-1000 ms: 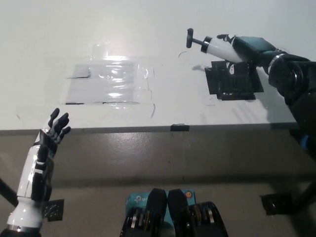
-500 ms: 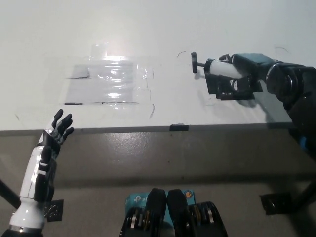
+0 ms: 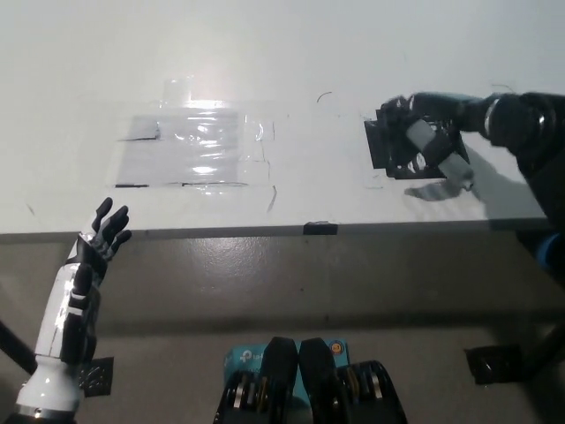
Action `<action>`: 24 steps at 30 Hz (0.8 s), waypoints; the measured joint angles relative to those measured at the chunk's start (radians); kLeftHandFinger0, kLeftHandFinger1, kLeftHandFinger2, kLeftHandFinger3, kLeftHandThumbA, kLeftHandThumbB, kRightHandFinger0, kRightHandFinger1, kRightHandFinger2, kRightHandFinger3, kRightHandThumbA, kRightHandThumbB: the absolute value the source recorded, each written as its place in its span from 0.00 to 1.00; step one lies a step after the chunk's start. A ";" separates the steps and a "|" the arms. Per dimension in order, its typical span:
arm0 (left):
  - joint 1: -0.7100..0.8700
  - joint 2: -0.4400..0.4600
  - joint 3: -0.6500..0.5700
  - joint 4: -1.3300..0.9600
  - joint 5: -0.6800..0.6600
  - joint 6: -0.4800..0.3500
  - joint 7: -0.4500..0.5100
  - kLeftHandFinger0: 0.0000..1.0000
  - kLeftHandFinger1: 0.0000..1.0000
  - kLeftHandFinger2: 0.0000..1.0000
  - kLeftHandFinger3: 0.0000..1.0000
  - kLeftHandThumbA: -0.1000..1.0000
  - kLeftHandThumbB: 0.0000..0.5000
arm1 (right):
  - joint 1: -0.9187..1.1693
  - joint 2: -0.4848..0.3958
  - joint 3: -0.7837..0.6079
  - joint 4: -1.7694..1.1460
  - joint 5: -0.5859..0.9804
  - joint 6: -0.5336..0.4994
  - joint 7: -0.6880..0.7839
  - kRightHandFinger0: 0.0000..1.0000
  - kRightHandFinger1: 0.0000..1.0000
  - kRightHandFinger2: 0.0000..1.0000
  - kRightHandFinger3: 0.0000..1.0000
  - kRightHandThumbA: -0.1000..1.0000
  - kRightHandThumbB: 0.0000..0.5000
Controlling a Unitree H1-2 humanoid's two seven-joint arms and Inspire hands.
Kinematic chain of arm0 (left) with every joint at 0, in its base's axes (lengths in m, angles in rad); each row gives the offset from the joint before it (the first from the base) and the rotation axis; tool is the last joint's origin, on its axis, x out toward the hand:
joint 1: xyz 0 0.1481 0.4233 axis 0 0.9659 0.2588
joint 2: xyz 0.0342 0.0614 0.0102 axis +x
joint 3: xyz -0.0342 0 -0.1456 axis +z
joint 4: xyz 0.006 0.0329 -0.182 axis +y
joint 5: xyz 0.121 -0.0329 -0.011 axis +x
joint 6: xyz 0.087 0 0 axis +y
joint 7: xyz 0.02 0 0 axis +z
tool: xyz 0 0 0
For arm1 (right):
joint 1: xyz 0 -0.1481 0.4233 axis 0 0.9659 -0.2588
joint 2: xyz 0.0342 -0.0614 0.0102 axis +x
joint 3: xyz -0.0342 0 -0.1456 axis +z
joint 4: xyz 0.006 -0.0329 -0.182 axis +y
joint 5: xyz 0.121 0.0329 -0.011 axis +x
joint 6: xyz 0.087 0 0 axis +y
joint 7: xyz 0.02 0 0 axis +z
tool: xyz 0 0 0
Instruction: The robot uses right hand to pick up a small white air pumper and uses its left hand to compress it, and then puts it on the desk
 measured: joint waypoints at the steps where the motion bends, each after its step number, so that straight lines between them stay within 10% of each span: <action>1: 0.001 0.000 0.000 0.000 0.000 0.000 0.000 1.00 1.00 1.00 1.00 1.00 0.39 | 0.006 -0.001 -0.043 -0.046 0.029 0.003 0.007 1.00 1.00 1.00 1.00 1.00 0.92; 16: -0.001 -0.001 -0.010 0.027 0.000 0.000 0.000 1.00 1.00 1.00 1.00 1.00 0.47 | 0.148 0.048 -0.357 -0.647 0.123 0.002 -0.140 1.00 1.00 1.00 1.00 1.00 0.77; 24: -0.002 -0.001 -0.020 0.064 -0.002 0.000 0.000 1.00 1.00 1.00 1.00 1.00 0.44 | 0.556 0.211 -0.431 -0.977 0.216 -0.016 -0.189 1.00 1.00 1.00 1.00 1.00 0.47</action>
